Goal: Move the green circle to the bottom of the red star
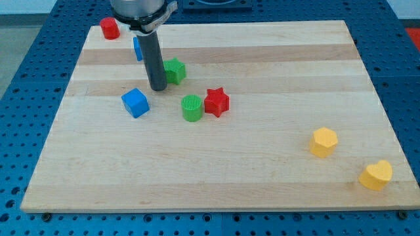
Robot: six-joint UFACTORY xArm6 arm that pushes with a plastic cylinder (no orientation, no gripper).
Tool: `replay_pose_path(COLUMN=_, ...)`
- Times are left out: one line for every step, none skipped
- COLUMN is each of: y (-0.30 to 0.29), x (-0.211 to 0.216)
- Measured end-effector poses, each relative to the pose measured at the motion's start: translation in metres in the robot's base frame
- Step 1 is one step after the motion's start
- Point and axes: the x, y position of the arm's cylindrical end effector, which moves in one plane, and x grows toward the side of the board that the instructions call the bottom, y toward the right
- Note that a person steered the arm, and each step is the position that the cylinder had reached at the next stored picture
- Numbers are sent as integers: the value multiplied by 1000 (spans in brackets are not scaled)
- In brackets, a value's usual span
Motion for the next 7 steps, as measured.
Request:
replay_pose_path(y=-1, x=20)
replay_pose_path(y=-1, x=41)
replay_pose_path(y=-1, x=57)
replay_pose_path(y=5, x=58)
replay_pose_path(y=19, x=58)
replay_pose_path(y=30, x=53)
replay_pose_path(y=43, x=53)
